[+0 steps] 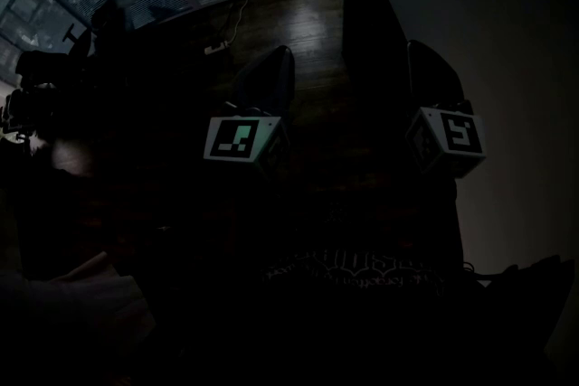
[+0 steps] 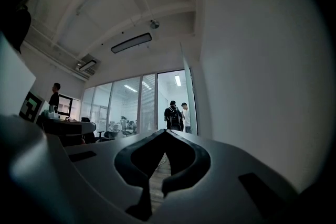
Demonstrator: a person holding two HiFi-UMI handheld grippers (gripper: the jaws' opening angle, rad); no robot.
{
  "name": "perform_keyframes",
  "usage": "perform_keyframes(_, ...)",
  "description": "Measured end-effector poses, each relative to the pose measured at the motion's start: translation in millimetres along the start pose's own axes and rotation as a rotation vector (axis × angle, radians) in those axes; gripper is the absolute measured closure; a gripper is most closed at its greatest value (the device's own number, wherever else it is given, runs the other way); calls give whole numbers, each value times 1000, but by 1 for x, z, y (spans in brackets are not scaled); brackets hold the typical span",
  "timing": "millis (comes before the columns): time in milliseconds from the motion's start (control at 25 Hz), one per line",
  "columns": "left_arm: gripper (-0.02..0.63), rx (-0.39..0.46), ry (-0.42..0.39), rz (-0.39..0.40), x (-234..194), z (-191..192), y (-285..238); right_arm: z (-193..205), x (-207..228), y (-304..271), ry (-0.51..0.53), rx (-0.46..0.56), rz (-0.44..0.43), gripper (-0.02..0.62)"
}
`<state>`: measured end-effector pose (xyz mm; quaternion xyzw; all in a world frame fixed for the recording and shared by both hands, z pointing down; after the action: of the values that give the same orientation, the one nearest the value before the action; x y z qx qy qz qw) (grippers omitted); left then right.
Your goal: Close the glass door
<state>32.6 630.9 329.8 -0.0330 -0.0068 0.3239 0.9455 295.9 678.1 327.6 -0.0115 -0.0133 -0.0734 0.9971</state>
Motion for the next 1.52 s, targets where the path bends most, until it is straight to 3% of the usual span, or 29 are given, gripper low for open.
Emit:
perform_keyframes(920, 611, 2, 5, -16, 8, -9, 10, -9, -2, 4, -2, -24, -23, 592)
perform_keyframes(1240, 611, 6, 12, -63, 31, 1, 7, 1, 22, 9, 7, -21, -52, 592)
perform_keyframes(1520, 611, -5, 23, -79, 24, -7, -15, -6, 35, -14, 6, -36, -68, 592)
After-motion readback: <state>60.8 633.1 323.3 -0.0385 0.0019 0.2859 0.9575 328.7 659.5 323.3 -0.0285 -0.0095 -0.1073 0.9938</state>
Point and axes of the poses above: the fingertips, and each gripper's own axes: y backward along the fingers, x to its right, z out of its underside, the point moved 10 cm from there along y, backward along the fingers, and after that the axes turned 6 degrees about -x, right-handed, at the moved point
